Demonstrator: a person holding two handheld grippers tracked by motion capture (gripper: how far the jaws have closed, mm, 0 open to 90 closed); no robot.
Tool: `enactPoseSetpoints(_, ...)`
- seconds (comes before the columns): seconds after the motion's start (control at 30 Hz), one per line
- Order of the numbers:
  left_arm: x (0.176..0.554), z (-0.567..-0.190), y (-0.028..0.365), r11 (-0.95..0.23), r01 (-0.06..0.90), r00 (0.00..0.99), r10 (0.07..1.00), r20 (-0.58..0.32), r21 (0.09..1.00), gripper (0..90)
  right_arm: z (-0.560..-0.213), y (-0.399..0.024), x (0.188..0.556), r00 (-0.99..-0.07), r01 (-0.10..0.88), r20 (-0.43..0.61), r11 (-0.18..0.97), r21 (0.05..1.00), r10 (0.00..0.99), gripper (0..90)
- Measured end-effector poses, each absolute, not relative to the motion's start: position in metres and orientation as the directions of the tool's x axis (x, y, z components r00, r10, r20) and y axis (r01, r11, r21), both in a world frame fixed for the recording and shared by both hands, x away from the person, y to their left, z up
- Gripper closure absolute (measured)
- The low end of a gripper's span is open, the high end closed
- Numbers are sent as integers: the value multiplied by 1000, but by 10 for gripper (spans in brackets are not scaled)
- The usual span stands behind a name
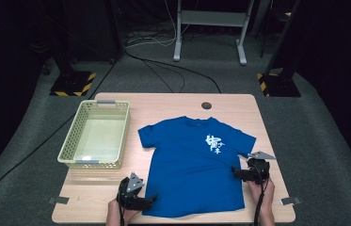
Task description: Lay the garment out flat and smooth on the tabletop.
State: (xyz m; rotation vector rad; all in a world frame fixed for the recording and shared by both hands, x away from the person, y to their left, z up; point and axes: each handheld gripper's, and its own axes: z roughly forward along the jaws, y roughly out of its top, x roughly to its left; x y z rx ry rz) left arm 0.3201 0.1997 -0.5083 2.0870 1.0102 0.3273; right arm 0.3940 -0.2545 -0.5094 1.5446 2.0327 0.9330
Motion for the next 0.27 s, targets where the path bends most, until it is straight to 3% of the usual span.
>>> enactPoseSetpoints(0.13, 319, -507, 204, -324, 549, 592, 801, -85, 770, 96, -508, -261, 386, -269, 657, 93, 112, 745, 959, 61)
enactPoseSetpoints(0.27, 320, -508, 200, -362, 560, 590, 806, -51, 745, 50, -507, -264, 377, -240, 644, 92, 87, 760, 966, 62)
